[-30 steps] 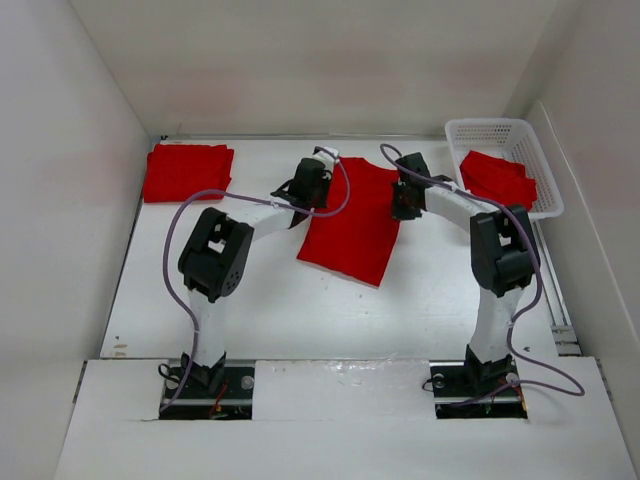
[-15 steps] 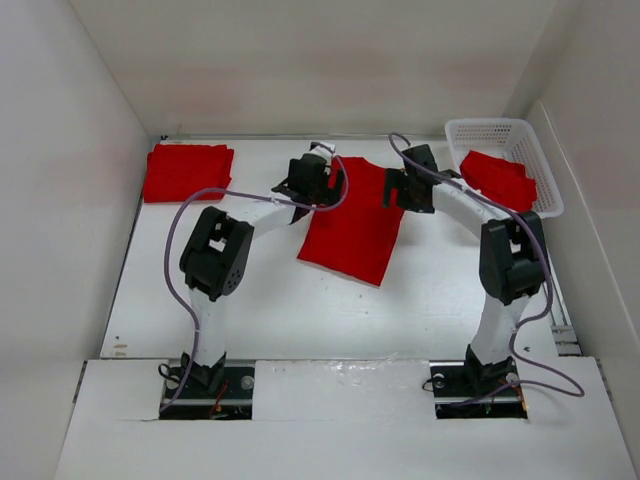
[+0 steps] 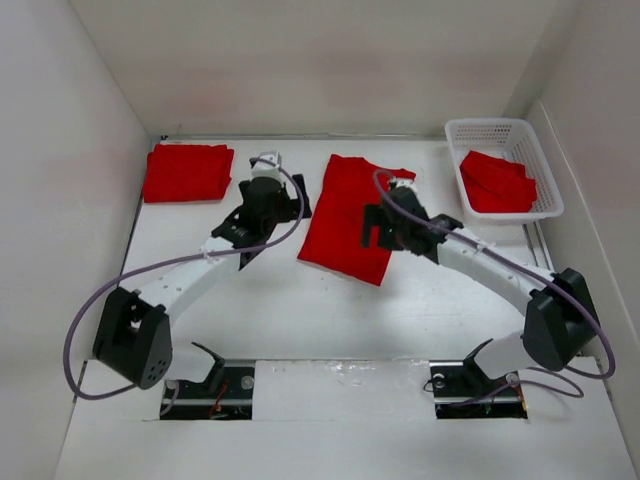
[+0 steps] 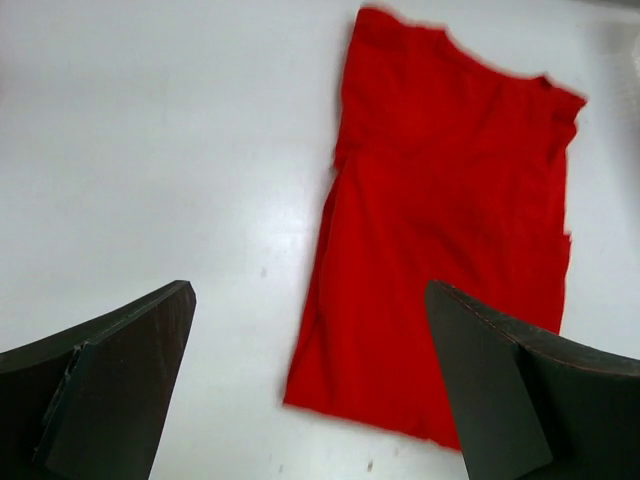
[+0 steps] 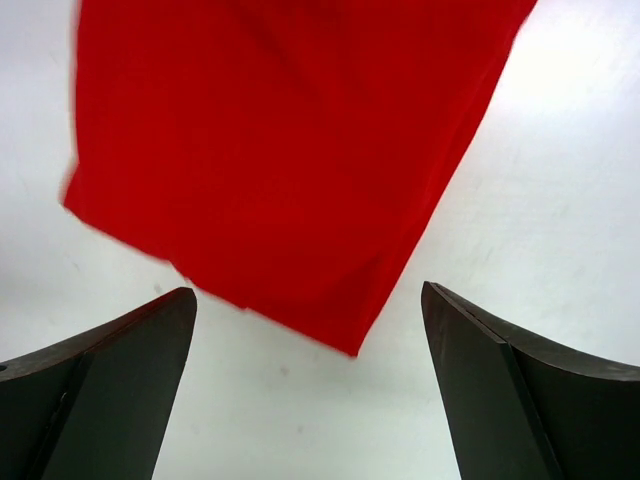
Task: Fold and stack the t-shirts
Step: Grab one side of the 2/3 rectangular tshirt with both arms
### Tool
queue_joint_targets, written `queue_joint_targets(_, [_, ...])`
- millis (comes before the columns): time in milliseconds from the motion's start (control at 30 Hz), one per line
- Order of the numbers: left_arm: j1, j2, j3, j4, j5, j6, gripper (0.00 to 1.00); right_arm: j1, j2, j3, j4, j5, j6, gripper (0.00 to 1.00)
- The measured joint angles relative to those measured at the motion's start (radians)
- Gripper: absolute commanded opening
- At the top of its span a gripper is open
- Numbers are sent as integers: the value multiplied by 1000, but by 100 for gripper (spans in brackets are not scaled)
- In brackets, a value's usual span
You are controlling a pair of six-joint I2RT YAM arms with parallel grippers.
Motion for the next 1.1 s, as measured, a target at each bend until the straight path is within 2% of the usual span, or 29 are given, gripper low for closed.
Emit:
queue_joint_targets(100, [0,-82,-144,2,14,-64,100,109,0,-100,-5,31,80,100])
queue_joint_targets(233, [0,-97,-285,0,53,-117,100,211,8,-151,-26,55,159,100])
queue_joint_targets(333, [0,-96,-342,0,78,-138,88,238,36,-151,-18,75,191,98])
queue_joint_targets(467, [-14,-69,-349,49,98,-148,80,243,77,-151,-18,93,215,88])
queue_joint_targets(533, [-32,-40,-349,83,106,-146,70,243,89,-151,-17,99,220,81])
queue_joint_targets(733, [-53,92,-346,121,126,-136,57,235,119,-151,-7,111,223,76])
queue_joint_targets(833, [-52,145,-328,122,127,-127,55,216,133,-155,3,110,222,76])
queue_joint_targets(1000, [-53,186,-304,154,130,-118,52,165,150,-168,31,93,201,69])
queue_joint_targets(1067, [-52,196,-299,167,137,-114,46,148,162,-172,41,86,193,63])
queue_joint_targets(1100, [-53,206,-294,175,139,-111,37,143,169,-174,47,83,190,57])
